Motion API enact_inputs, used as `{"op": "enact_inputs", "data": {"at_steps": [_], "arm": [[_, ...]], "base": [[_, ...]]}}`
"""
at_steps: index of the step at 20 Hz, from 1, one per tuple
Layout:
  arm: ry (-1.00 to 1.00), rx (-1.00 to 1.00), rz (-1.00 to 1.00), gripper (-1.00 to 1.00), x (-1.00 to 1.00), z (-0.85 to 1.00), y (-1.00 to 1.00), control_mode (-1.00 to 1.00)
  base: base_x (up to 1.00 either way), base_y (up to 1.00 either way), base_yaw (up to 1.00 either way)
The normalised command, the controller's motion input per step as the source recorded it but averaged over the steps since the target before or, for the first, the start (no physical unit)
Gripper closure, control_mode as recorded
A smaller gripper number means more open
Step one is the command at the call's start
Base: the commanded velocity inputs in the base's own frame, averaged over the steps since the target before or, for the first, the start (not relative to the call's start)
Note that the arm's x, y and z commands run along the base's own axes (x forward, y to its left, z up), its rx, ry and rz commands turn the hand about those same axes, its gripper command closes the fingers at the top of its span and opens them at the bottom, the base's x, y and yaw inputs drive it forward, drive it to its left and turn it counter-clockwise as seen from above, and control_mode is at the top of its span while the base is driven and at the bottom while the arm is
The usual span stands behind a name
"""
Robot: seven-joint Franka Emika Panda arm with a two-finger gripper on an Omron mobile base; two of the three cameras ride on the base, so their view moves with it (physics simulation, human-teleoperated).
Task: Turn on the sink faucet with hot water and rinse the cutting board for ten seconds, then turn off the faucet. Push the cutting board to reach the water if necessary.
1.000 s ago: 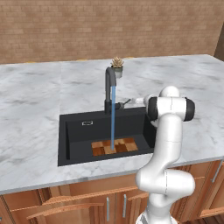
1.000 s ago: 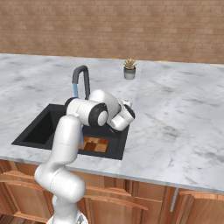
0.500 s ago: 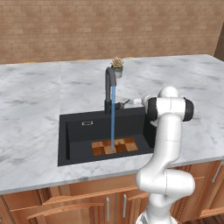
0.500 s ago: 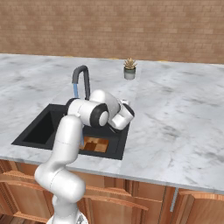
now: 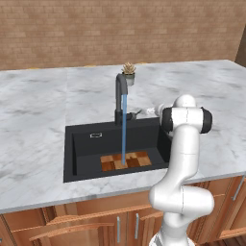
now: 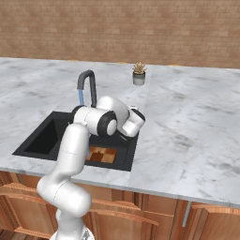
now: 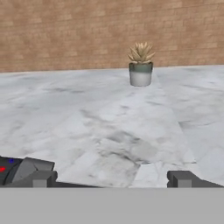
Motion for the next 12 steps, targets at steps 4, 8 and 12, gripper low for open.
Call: {"op": "enact_inputs", "data": {"at_steps": [4, 8, 12], "arm": [[0.0, 0.0, 0.0, -1.0, 0.0, 0.0, -0.2, -1.0], [0.0, 0.0, 0.0, -1.0, 0.0, -0.01, -0.27, -1.0], [0.0, 0.0, 0.0, -1.0, 0.03, -0.03, -0.02, -1.0]], "base": [[0.0, 0.0, 0.0], [0.0, 0.0, 0.0], [0.0, 0.0, 0.0]]}}
